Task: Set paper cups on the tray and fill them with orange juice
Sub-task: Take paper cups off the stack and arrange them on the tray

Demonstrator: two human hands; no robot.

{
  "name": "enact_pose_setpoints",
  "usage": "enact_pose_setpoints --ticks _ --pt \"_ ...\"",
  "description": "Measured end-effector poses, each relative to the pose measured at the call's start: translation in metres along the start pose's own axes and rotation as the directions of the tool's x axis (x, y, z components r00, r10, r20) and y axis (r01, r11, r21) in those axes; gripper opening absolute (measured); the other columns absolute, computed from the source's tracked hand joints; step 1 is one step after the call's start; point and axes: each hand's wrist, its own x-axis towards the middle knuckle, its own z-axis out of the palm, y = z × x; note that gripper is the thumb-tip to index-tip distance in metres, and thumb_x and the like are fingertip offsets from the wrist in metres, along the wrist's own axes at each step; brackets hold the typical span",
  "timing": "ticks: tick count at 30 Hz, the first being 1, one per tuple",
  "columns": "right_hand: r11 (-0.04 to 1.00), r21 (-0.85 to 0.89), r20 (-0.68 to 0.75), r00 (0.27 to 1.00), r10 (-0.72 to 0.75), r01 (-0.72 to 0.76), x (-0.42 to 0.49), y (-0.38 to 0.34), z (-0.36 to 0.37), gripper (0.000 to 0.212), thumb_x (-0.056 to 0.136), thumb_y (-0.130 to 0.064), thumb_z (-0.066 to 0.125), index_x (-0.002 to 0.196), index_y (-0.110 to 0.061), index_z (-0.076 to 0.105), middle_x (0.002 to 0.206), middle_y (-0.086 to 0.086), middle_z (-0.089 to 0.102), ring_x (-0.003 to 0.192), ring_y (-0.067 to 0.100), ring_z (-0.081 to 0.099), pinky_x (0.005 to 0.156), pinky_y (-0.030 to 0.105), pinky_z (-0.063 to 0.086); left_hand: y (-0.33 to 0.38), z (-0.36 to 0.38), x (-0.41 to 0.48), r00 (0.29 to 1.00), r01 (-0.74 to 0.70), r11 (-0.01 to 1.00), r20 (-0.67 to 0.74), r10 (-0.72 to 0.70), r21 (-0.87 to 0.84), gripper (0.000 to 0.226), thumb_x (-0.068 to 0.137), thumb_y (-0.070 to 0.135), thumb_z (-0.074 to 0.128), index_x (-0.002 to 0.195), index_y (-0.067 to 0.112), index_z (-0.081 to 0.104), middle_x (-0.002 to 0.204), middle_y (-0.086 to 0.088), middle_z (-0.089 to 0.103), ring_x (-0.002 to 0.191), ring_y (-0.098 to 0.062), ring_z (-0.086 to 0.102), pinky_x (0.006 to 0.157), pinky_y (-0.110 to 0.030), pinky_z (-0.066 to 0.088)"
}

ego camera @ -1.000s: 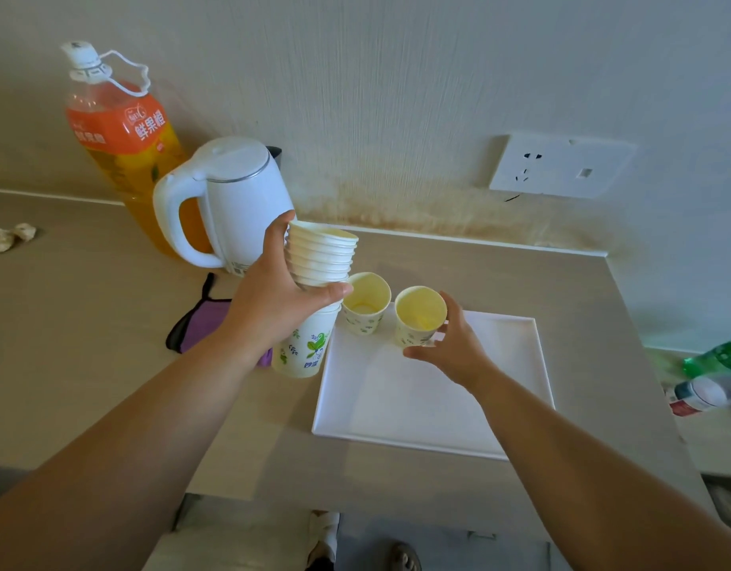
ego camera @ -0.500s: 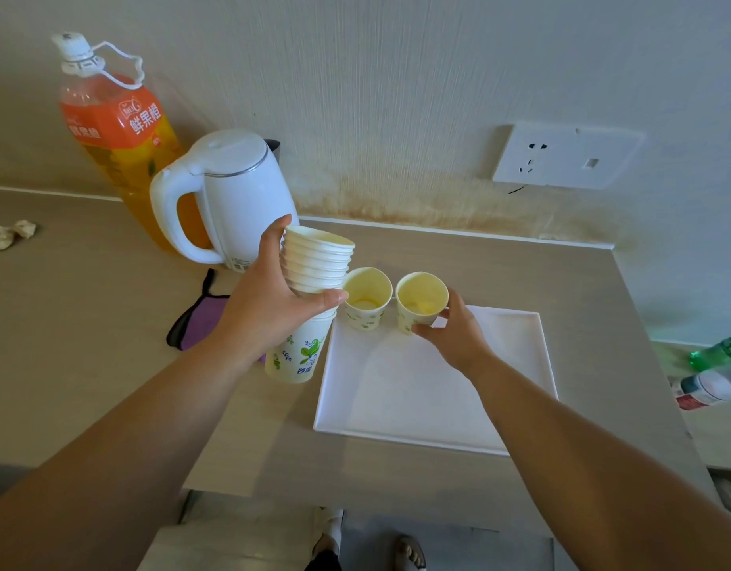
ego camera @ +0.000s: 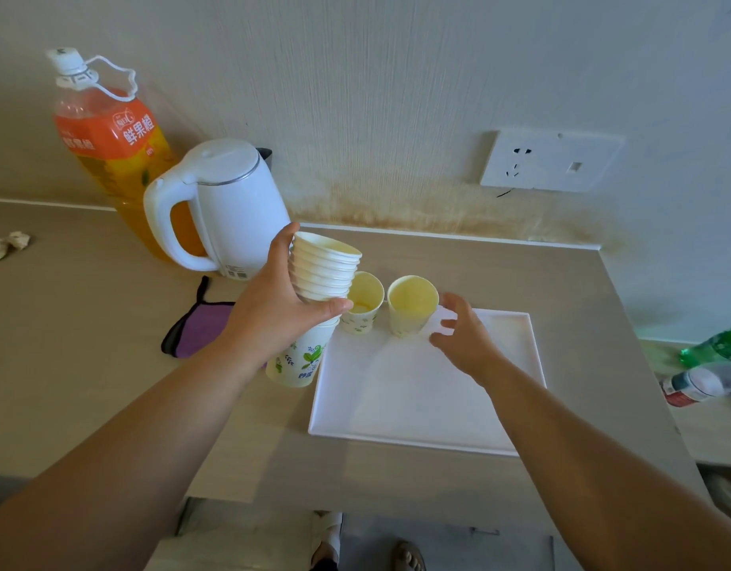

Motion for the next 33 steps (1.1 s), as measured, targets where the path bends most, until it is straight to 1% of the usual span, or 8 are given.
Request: enact_pose_setpoints --ticks 4,6,9,15,22,26,30,33 --pt "0.991 0.103 -0.192 0.979 -0.070 0.091 -0.019 -0.049 -0.026 0.039 0.090 -0.021 0.061 0.127 -0.022 0.050 0.126 -0.006 0.055 0.100 0.012 0.055 0.075 0.009 0.045 0.011 0.007 0.001 0.997 -0.069 0.997 0.032 0.068 0.026 0.100 0.064 0.039 0.086 0.144 0.028 0.027 0.117 0.019 0.047 0.108 -0.006 0.049 0.086 -0.026 0.040" --pt "0.953 0.266 -0.024 0.989 -0.147 0.148 -0.025 -0.084 -0.035 0.054 0.083 -0.038 0.069 0.130 -0.022 0.047 0.129 -0.004 0.053 0.106 0.012 0.056 0.085 0.024 0.049 0.022 0.012 0.002 0.994 -0.107 0.992 0.045 0.104 0.071 0.096 0.061 0.040 0.087 0.139 0.028 0.033 0.116 0.017 0.052 0.106 -0.009 0.053 0.085 -0.028 0.043" --pt "0.962 0.246 0.311 0.931 -0.190 0.114 -0.035 -0.127 -0.039 0.071 0.067 -0.054 0.066 0.129 -0.027 0.044 0.126 -0.010 0.053 0.115 0.011 0.055 0.090 0.035 0.051 0.040 0.018 0.003 0.987 -0.157 0.979 0.064 0.149 0.133 0.092 0.058 0.044 0.085 0.135 0.033 0.036 0.117 0.014 0.058 0.102 -0.012 0.059 0.084 -0.034 0.049" --pt "0.917 0.341 0.254 0.919 -0.302 0.207 -0.047 -0.147 -0.055 0.021 0.080 -0.031 0.073 0.098 -0.027 0.062 0.098 -0.007 0.065 0.093 0.010 0.064 0.088 0.041 0.055 0.069 0.017 0.006 0.968 -0.252 0.923 0.085 0.237 0.291 0.092 0.057 0.052 0.081 0.133 0.040 0.032 0.122 0.014 0.057 0.103 -0.017 0.060 0.081 -0.038 0.051" --pt "0.877 0.433 0.153 0.942 -0.300 0.209 -0.056 -0.149 -0.073 0.045 0.065 -0.036 0.064 0.103 -0.013 0.057 0.094 -0.001 0.062 0.087 0.012 0.061 0.077 0.034 0.057 0.087 0.017 -0.002 0.955 -0.297 0.899 0.093 0.282 0.320 0.088 0.059 0.051 0.080 0.133 0.041 0.033 0.115 0.018 0.057 0.099 -0.015 0.059 0.075 -0.032 0.046" --pt "0.827 0.529 0.115 0.949 -0.294 0.192 -0.059 -0.147 -0.090 0.045 0.068 -0.035 0.064 0.107 -0.015 0.057 0.104 0.006 0.064 0.101 0.020 0.062 0.089 0.040 0.054 0.084 0.014 -0.004 0.959 -0.282 0.923 0.090 0.267 0.262 0.088 0.059 0.050 0.083 0.131 0.040 0.034 0.113 0.016 0.058 0.097 -0.016 0.059 0.078 -0.036 0.049" --pt "0.817 0.528 0.164 0.916 -0.366 0.232 -0.060 -0.137 -0.090 0.084 0.065 -0.038 0.076 0.137 -0.012 0.042 0.125 0.005 0.059 0.117 0.019 0.057 0.098 0.036 0.048 0.085 0.017 -0.009 0.959 -0.284 0.934 0.075 0.274 0.218 0.091 0.059 0.048 0.084 0.133 0.039 0.031 0.108 0.021 0.053 0.094 -0.011 0.055 0.080 -0.035 0.048" --pt "0.794 0.524 0.170 0.877 -0.450 0.306 -0.059 -0.132 -0.083 0.101 0.051 -0.038 0.088 0.136 -0.008 0.043 0.125 0.016 0.058 0.115 0.021 0.056 0.098 0.036 0.046 0.088 0.020 -0.013 0.959 -0.282 0.943 0.059 0.276 0.177 0.090 0.060 0.044 0.084 0.133 0.038 0.032 0.102 0.023 0.050 0.090 -0.008 0.052 0.077 -0.031 0.045"
